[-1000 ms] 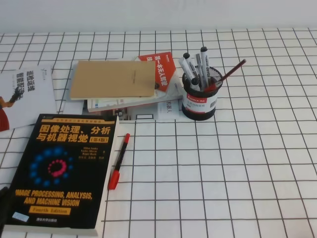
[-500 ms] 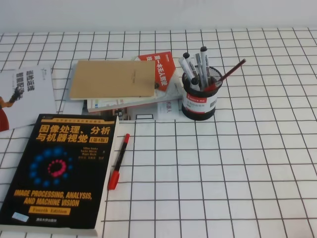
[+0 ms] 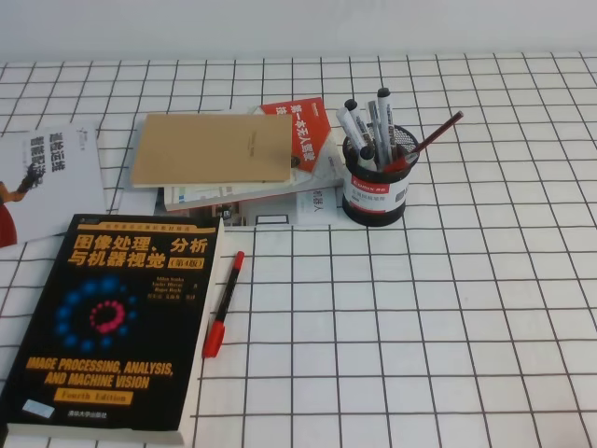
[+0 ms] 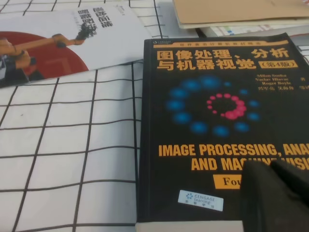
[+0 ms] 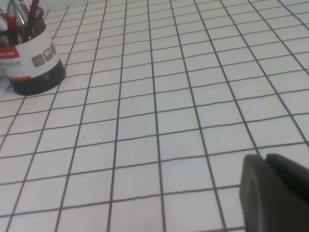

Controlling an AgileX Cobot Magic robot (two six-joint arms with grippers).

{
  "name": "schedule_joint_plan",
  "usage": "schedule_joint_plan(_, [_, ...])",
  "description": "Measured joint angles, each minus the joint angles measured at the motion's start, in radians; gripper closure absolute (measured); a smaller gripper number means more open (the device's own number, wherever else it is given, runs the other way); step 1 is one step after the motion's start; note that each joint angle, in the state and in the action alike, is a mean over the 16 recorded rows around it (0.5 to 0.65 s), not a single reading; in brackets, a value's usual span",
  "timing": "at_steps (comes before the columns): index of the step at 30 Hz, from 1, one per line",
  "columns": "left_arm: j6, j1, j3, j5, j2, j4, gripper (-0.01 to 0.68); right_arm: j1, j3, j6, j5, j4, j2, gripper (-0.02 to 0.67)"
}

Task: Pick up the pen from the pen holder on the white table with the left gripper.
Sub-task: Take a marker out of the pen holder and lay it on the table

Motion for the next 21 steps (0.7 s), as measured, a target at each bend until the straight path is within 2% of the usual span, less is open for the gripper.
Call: schedule_joint_plan(21, [-0.001, 0.0, 0.0, 0.002, 0.0, -0.003, 0.674, 0.0, 0.0, 0.0, 0.0, 0.0, 0.0, 0.665])
